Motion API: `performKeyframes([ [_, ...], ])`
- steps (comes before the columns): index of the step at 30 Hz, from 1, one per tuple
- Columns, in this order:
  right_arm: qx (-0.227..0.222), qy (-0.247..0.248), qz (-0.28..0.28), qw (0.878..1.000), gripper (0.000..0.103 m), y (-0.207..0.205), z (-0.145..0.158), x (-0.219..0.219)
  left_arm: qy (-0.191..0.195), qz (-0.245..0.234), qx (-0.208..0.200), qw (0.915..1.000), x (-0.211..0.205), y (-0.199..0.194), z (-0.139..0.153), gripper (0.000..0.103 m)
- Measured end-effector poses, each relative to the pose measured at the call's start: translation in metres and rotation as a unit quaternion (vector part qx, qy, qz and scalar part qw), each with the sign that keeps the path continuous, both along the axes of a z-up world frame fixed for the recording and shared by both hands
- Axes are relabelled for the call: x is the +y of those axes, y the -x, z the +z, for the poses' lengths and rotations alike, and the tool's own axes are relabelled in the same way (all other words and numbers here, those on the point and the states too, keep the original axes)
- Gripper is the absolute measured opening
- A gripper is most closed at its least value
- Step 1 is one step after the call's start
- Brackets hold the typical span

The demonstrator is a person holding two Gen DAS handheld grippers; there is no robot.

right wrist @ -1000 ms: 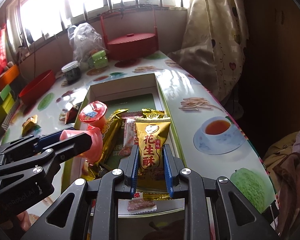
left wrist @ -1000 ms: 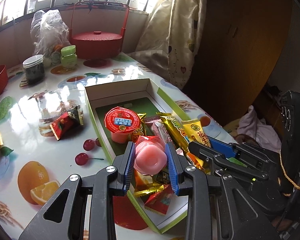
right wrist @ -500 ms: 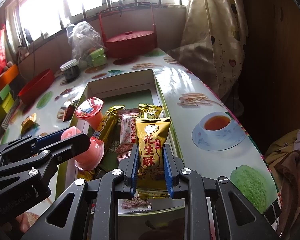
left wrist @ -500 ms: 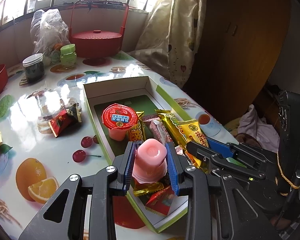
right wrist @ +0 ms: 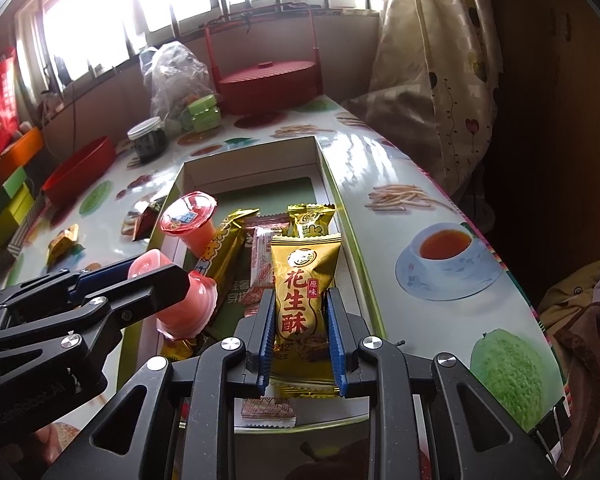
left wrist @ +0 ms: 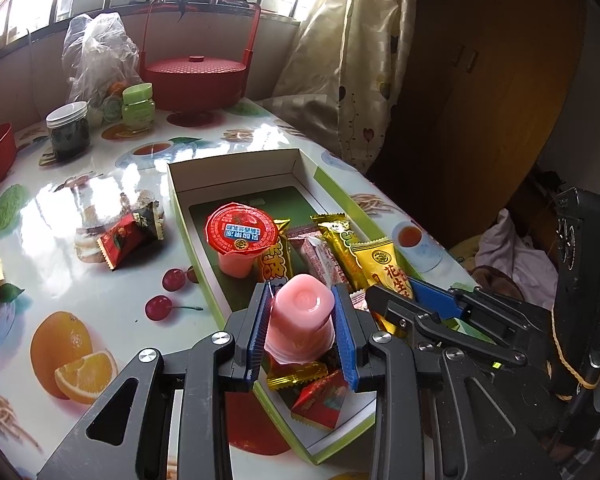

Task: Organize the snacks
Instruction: 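Lower pink cup into box and open left tool while right releases yellow candy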

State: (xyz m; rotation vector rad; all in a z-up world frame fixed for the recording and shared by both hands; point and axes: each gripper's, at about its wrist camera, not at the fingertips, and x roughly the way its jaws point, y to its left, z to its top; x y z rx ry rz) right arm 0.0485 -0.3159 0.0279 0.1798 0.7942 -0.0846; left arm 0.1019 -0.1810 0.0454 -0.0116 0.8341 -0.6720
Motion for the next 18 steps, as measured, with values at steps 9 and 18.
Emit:
performKeyframes([
  [9, -0.001, -0.002, 0.008, 1.0, 0.026, 0.0011, 0.0007, 0.0021, -0.007, 0.004, 0.004, 1.0, -0.0019, 0.0008, -0.0013, 0.033],
  [18, -0.003, -0.006, 0.013, 1.0, 0.028, 0.0034, 0.0008, 0.0025, -0.011, 0.01, 0.006, 0.9999, 0.0007, 0.0009, -0.0009, 0.037],
])
